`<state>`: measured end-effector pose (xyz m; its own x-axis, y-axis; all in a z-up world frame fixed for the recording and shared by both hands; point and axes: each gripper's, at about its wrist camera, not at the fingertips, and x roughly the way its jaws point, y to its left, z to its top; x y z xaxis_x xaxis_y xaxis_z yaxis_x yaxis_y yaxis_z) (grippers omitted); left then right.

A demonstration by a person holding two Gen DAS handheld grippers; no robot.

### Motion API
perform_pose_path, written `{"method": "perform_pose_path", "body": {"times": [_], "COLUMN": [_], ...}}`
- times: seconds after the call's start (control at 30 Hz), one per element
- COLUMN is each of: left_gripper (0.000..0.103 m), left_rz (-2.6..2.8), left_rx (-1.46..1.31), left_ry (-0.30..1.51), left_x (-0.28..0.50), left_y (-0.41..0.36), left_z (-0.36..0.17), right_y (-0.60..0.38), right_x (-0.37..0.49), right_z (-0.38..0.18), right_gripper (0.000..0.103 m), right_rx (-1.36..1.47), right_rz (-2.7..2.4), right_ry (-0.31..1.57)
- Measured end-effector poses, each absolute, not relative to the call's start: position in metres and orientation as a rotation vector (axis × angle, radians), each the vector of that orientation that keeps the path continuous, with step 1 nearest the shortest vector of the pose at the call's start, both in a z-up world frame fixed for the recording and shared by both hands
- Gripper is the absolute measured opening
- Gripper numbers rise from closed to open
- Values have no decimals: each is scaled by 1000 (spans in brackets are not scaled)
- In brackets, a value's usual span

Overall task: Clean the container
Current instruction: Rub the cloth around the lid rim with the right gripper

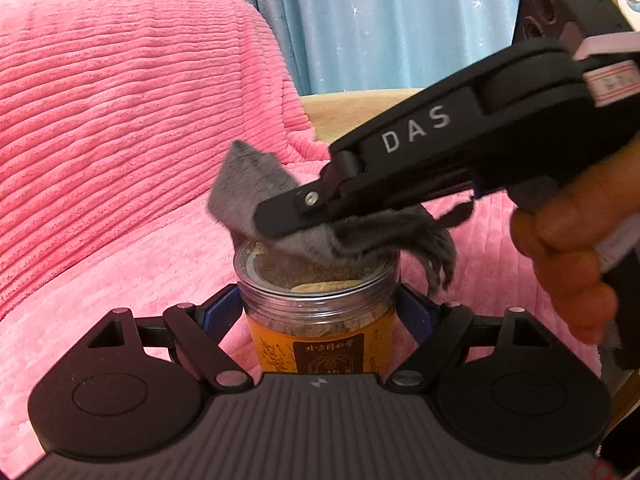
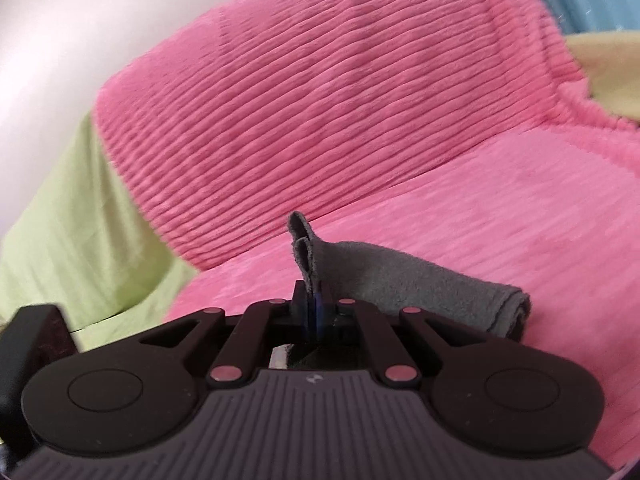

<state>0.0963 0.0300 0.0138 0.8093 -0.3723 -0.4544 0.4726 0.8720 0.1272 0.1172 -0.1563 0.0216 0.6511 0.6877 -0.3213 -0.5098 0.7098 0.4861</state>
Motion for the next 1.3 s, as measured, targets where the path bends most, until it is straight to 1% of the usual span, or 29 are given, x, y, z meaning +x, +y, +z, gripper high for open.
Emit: {"method": "perform_pose_path", "body": {"times": [0.3, 0.4, 0.63, 0.8, 0.93, 1.07, 1.3], "left_gripper": [83, 83, 83, 83, 83, 83, 83], "left_rz": [-463, -477, -487, -489, -491, -505, -499], "left_rx": [238, 242, 246, 247, 244, 252, 267], "left_ry": [435, 432, 432, 431, 431, 431, 428], "left_x": [100, 105, 107, 105, 105, 111, 107], "left_y": [31, 35, 39, 39, 40, 44, 39], "left_z": [15, 13, 13, 13, 13, 13, 12], "right_y": [-184, -177, -156, -163, -172, -173, -145], "right_x": [94, 91, 98, 105, 98, 88, 104], "right_z": [19, 18, 20, 21, 24, 24, 24], "right_gripper": [1, 1, 1, 1, 1, 2, 2], "right_rx": [423, 459, 436, 437, 373, 352, 371], "right_rz": [761, 811, 815, 707, 685, 804, 802], "right_ry": [545, 562, 558, 545, 547, 563, 555]}}
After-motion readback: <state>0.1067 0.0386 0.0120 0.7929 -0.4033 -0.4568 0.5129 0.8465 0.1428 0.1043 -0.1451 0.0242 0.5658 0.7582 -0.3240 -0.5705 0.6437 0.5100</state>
